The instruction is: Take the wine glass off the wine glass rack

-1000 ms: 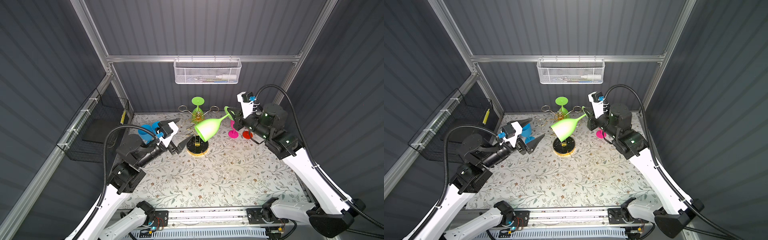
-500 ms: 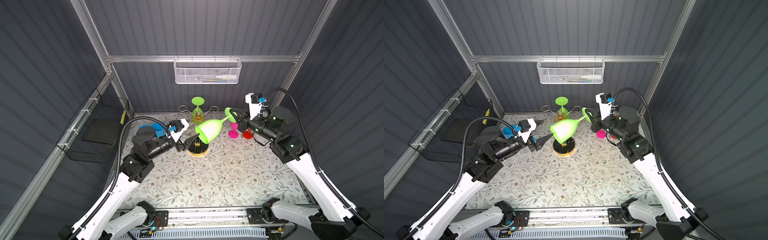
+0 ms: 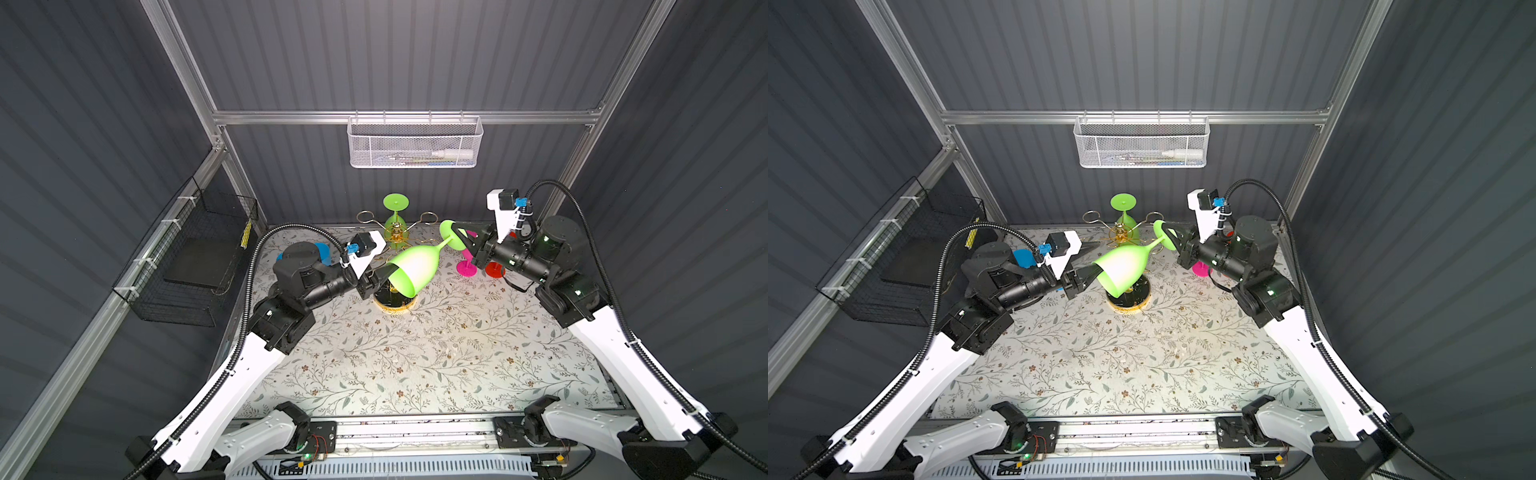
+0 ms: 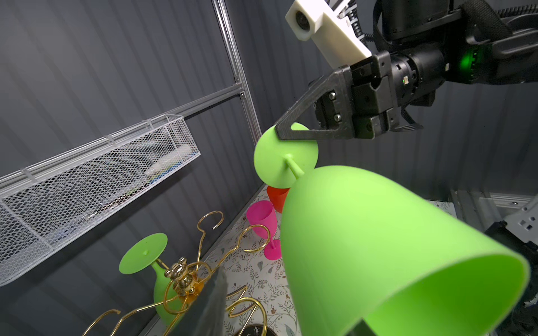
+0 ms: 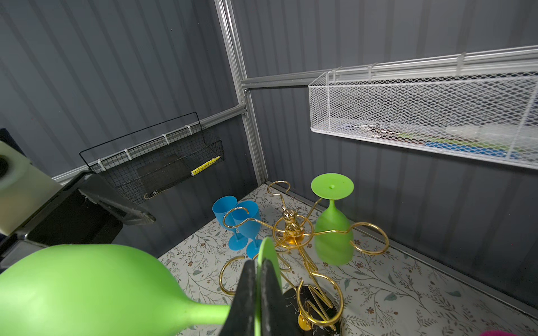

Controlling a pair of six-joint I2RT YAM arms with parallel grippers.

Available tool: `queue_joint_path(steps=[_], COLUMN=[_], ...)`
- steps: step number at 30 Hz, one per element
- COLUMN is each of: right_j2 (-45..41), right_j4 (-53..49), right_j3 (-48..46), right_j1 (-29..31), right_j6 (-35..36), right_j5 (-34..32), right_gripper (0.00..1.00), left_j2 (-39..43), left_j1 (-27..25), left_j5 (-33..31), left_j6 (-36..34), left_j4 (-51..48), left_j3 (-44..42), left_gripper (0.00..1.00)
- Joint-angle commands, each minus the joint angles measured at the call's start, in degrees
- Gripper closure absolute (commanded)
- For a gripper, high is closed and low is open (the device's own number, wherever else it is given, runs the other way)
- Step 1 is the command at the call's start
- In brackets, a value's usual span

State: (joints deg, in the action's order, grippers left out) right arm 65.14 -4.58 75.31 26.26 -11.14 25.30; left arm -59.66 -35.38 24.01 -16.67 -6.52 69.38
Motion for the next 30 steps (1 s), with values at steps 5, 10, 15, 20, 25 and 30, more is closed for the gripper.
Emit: queue_joint_path(steps=[5,10,15,20,25,30], right_j2=[-0.4,-0.4,-0.4,-0.6,-0.6,-3.4], right_j4=[2.5,2.5,2.8,2.5,1.5,0.7], right_j3=[-0.4,-0.4,-0.4,0.0,0.5,0.2], right_j1=[-0.1,-0.1,-0.1,-0.1,-0.8,-2.9], right_j6=[-1.8,-2.0,-2.5,-2.6,-3.1,-3.9], right_j5=[2.7,3.5,3.7,2.9,0.6,-1.1], right_gripper=[1.0,1.0,1.0,0.78,0.48,0.29], left_j2=[0.1,0.8,1.6,2.9,4.2,6.7], left_j1=[0.0,0.0,0.0,0.0,0.0,0.0], left_j5=[1.5,1.2,1.3,-0.5,-6.4,-16.7], left_j6=[1.1,1.8,3.0,4.4,7.0,9.9], left_j4=[-1.0,-1.3,-1.5,-4.1,-14.1,-29.9], left_j3=[2.2,2.4,2.7,4.1,9.3,15.6], left_gripper=[0.8,0.9,1.0,1.0,1.0,1.0])
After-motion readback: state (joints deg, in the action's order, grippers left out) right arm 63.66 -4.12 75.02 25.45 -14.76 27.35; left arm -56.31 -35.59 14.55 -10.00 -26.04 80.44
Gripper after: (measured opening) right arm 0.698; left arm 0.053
